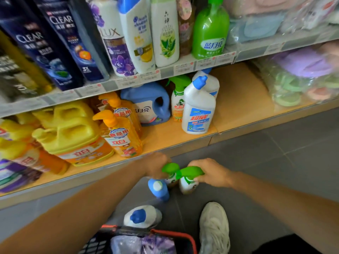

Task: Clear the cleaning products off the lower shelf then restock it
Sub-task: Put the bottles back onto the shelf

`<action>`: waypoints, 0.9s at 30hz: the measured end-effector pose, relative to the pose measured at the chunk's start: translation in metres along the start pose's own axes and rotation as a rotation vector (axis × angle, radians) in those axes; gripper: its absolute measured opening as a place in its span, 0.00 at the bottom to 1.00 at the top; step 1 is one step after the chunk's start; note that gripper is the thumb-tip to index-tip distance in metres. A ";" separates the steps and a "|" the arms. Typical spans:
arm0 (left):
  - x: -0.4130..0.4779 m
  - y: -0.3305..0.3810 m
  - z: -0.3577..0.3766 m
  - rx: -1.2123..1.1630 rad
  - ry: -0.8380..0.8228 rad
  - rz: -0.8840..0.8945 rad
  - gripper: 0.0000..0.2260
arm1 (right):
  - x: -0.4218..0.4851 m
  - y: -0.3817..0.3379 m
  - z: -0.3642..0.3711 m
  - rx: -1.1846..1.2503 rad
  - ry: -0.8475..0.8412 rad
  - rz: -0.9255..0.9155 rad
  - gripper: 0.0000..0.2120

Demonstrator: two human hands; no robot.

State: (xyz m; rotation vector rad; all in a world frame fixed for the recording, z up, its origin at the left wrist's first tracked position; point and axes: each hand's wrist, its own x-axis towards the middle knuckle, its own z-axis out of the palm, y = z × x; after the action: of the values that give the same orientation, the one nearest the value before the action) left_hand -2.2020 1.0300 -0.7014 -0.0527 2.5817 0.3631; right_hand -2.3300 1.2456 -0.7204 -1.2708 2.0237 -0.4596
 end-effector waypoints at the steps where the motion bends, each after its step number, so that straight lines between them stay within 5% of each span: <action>1: -0.002 0.001 0.002 -0.011 0.016 -0.014 0.14 | -0.005 -0.002 -0.011 0.076 0.046 0.009 0.19; 6: -0.027 0.015 -0.029 -0.088 0.263 -0.089 0.17 | -0.025 -0.035 -0.090 0.309 0.300 -0.092 0.20; 12: -0.065 0.003 -0.122 -0.271 0.749 -0.170 0.16 | -0.013 -0.067 -0.163 0.122 0.489 -0.144 0.25; 27: 0.066 -0.028 -0.162 -0.333 0.758 -0.087 0.21 | 0.032 -0.036 -0.161 0.142 0.531 -0.163 0.22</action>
State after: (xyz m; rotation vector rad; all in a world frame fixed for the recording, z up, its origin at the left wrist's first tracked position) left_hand -2.3364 0.9617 -0.6079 -0.5074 3.2017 0.8749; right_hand -2.4309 1.1906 -0.5975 -1.3281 2.2637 -1.0951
